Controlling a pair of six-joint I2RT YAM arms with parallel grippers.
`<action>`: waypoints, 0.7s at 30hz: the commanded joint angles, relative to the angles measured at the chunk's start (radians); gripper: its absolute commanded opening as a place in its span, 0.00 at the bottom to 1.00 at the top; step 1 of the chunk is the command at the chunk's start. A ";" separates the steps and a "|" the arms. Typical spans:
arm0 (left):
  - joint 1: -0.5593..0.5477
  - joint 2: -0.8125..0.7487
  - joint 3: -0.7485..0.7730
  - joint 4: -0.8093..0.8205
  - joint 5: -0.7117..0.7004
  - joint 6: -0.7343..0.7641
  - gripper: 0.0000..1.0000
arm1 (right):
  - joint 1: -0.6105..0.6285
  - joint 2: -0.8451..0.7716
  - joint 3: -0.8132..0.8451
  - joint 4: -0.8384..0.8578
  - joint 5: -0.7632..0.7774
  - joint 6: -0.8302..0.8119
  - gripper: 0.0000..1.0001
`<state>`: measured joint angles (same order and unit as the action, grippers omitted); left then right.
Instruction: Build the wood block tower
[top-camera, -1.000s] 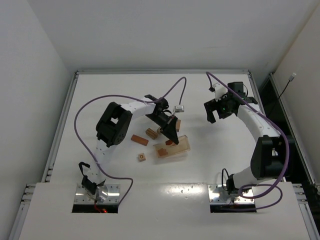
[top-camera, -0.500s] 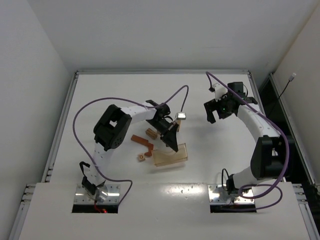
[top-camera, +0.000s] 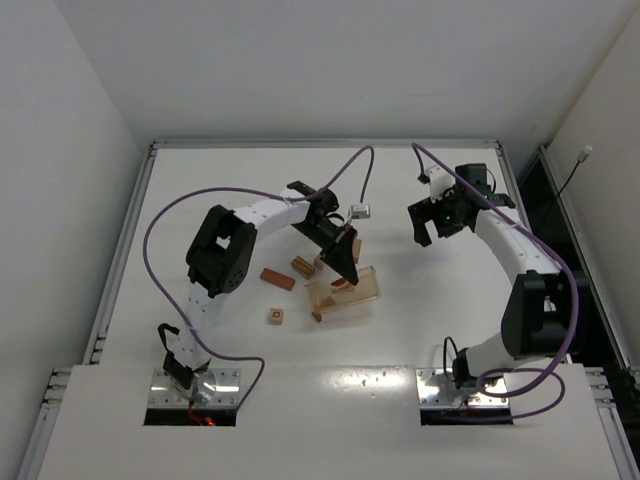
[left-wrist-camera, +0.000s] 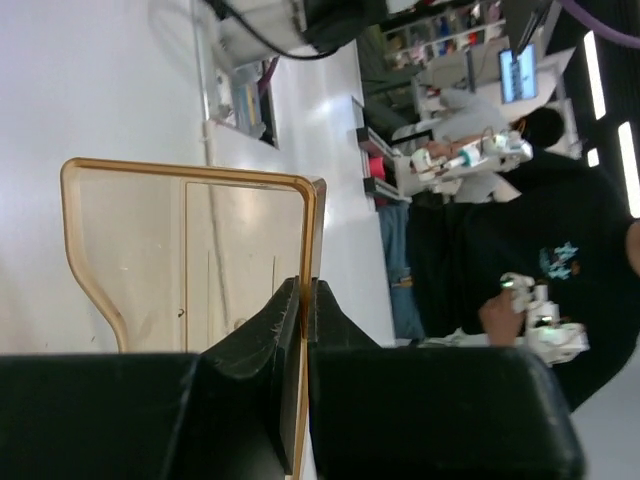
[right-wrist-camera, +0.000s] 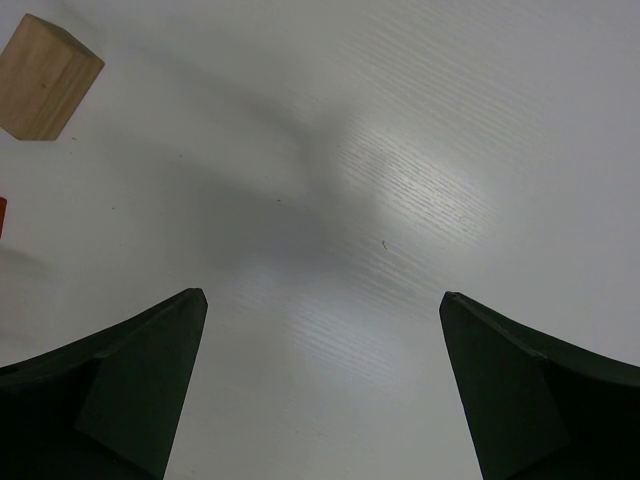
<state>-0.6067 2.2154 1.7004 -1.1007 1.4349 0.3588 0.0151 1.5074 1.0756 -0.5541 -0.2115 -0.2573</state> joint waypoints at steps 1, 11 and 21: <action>0.030 -0.164 0.113 -0.053 0.177 0.098 0.00 | 0.002 -0.010 0.006 0.034 -0.025 0.012 1.00; 0.110 -0.505 -0.038 0.470 -0.722 -0.287 0.00 | 0.011 0.010 0.033 0.025 -0.014 0.012 0.97; 0.199 -0.234 0.154 0.430 -1.382 -0.103 0.00 | 0.029 0.010 0.043 0.034 -0.005 0.021 0.97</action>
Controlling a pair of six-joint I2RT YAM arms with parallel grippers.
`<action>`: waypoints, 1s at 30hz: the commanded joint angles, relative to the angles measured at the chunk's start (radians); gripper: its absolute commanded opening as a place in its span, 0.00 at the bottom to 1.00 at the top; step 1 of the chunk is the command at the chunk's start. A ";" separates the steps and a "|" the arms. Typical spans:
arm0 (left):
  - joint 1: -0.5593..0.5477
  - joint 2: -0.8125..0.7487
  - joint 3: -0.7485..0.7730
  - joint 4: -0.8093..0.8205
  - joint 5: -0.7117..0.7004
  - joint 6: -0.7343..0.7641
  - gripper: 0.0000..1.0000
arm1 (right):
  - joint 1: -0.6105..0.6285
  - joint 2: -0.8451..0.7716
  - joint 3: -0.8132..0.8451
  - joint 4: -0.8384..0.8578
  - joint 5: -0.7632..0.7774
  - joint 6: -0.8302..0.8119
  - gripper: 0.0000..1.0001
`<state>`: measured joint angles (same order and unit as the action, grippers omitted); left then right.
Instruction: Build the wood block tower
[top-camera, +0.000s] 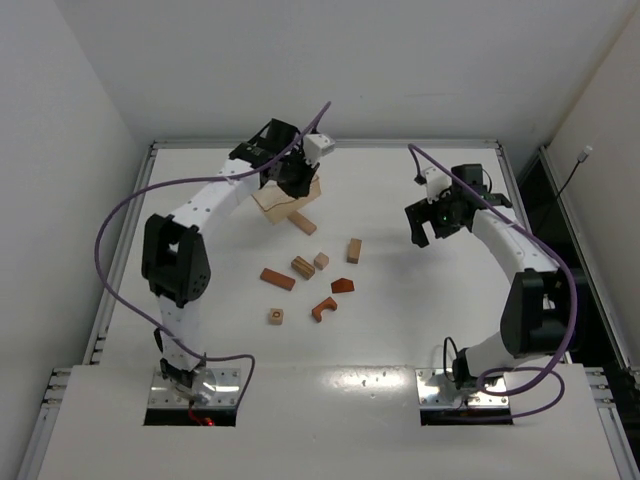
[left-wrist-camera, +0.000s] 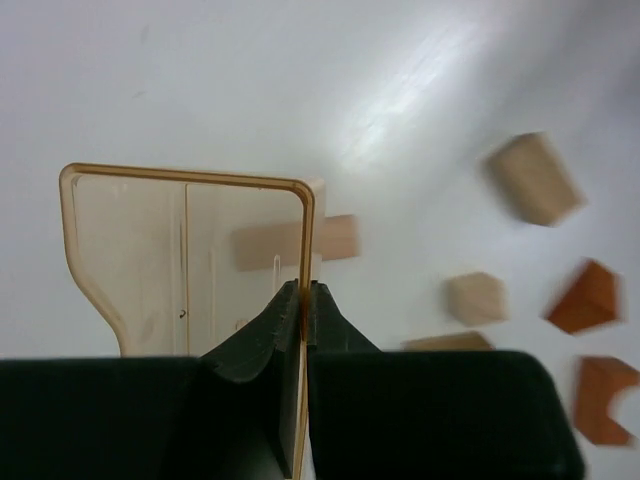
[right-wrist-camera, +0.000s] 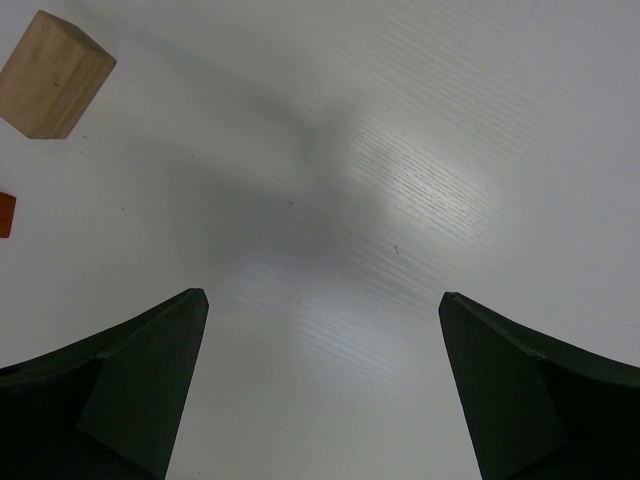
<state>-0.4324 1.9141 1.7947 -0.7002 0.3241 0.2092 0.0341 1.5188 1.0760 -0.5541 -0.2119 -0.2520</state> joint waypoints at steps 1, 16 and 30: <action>0.024 0.089 0.071 0.044 -0.295 0.068 0.00 | 0.010 -0.011 0.042 0.034 -0.004 0.016 0.97; 0.043 0.370 0.209 0.188 -0.370 0.157 0.00 | 0.010 -0.011 0.033 0.034 0.014 0.016 0.97; 0.078 0.409 0.155 0.113 0.229 0.309 0.00 | 0.010 -0.011 0.033 0.025 0.014 0.007 0.97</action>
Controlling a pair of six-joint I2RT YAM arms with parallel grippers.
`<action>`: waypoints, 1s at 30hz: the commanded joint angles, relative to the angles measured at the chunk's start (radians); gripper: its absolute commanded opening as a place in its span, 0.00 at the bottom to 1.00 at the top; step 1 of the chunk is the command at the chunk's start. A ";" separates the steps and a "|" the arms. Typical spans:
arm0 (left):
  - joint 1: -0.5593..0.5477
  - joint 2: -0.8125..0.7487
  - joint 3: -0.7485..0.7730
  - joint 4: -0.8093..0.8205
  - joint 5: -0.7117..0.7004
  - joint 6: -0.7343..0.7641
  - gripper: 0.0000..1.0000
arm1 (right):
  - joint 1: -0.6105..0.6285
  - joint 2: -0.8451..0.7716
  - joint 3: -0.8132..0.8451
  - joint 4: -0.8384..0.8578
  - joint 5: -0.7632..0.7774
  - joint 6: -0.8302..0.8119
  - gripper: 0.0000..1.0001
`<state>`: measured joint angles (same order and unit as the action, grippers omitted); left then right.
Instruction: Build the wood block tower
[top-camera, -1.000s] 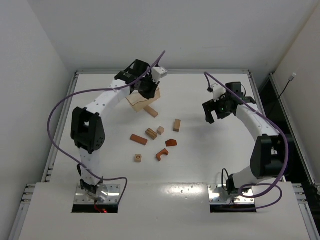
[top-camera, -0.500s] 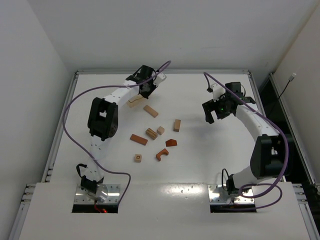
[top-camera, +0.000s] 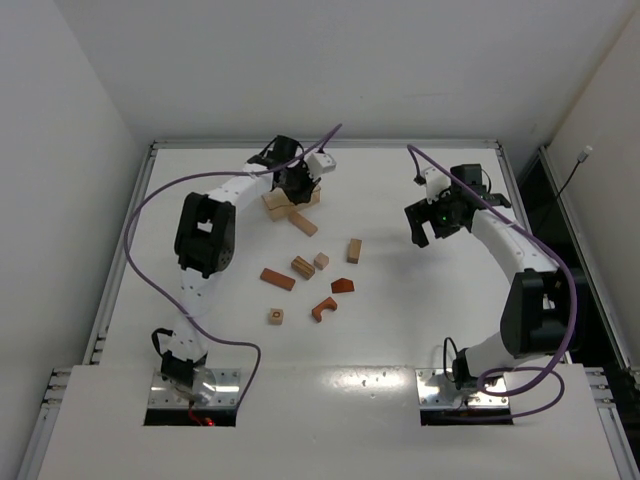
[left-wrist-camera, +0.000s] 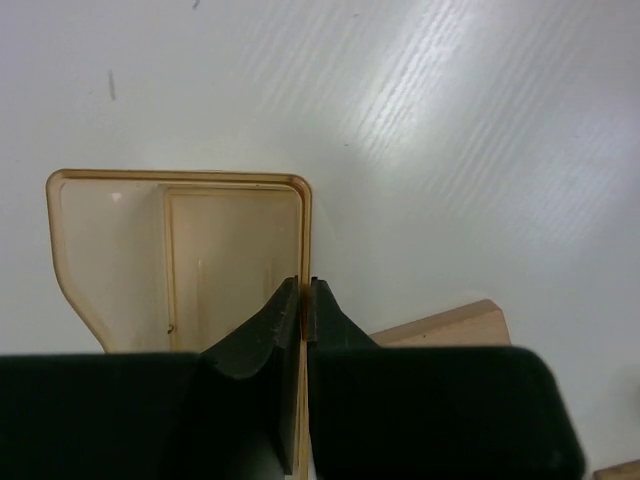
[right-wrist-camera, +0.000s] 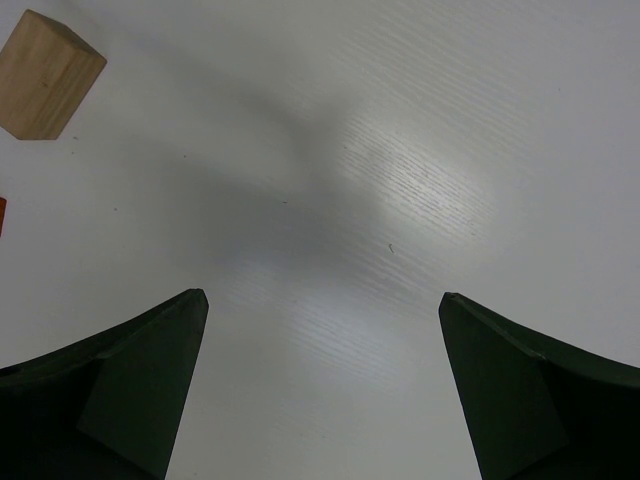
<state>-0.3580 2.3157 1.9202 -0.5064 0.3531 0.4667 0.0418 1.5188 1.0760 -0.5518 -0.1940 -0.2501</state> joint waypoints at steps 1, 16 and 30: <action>-0.024 -0.007 -0.004 -0.081 0.220 0.068 0.00 | 0.003 -0.011 0.033 0.023 -0.004 0.005 0.97; -0.338 -0.369 -0.450 -0.104 0.340 0.008 0.00 | 0.003 -0.040 0.024 0.023 -0.022 0.005 0.97; -0.310 -0.499 -0.526 0.099 0.274 -0.212 0.00 | 0.003 -0.058 0.006 0.041 -0.032 0.005 0.97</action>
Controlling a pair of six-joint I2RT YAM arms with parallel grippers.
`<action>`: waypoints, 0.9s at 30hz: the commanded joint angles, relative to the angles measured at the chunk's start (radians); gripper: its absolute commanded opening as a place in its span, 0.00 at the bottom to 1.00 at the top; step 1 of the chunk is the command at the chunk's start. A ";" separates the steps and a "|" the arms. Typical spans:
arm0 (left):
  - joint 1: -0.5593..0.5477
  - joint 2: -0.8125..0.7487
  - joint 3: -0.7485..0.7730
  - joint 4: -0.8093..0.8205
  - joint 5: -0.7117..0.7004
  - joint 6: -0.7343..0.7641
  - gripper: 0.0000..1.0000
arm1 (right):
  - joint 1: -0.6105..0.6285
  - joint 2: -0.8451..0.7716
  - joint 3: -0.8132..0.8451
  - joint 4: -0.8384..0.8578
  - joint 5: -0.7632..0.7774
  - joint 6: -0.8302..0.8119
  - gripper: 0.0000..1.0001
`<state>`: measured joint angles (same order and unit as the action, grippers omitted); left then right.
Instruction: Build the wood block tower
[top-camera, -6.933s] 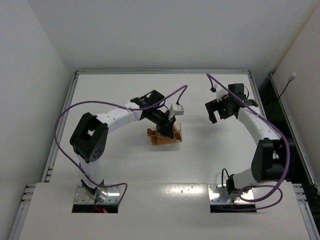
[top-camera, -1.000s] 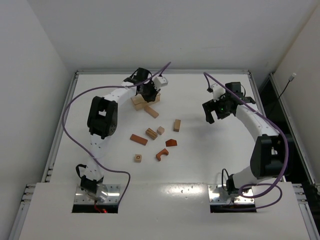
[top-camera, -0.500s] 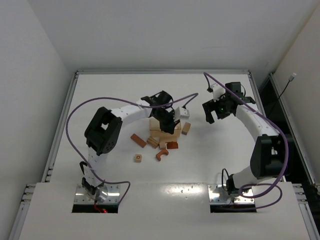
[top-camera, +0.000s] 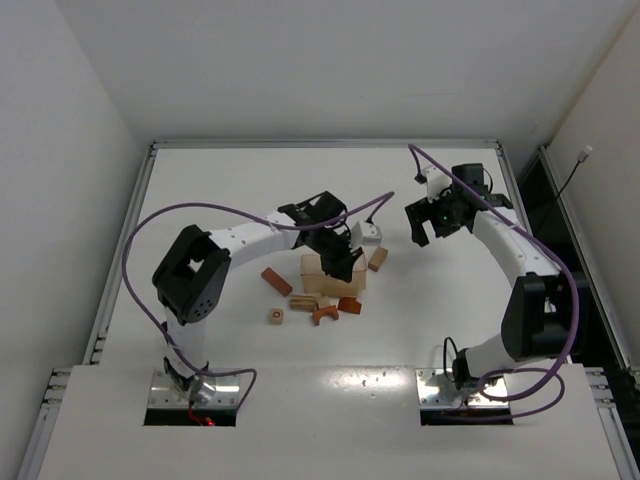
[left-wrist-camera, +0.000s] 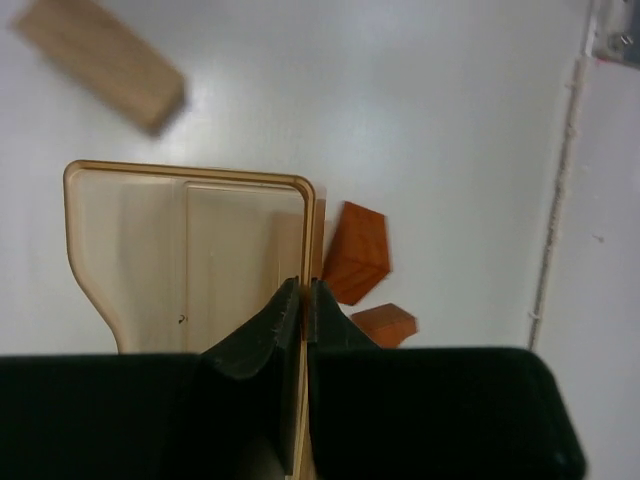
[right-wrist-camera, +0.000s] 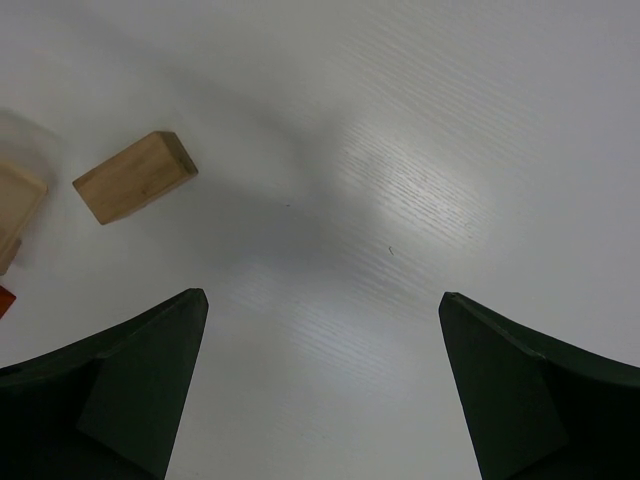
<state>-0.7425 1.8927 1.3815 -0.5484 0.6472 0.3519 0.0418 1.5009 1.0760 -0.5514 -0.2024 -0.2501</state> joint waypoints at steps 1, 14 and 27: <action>0.127 -0.093 0.036 0.168 -0.056 -0.152 0.00 | 0.003 -0.041 0.006 0.041 -0.023 0.005 0.97; 0.518 0.029 0.395 0.139 -0.658 -0.499 0.00 | 0.003 -0.011 0.025 0.041 -0.032 0.014 0.97; 0.845 0.204 0.415 0.051 -0.600 -0.607 0.00 | 0.003 -0.001 0.016 0.041 -0.032 0.014 0.97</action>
<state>0.0502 2.0811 1.7252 -0.4824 0.0299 -0.2371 0.0418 1.4956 1.0760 -0.5472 -0.2142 -0.2497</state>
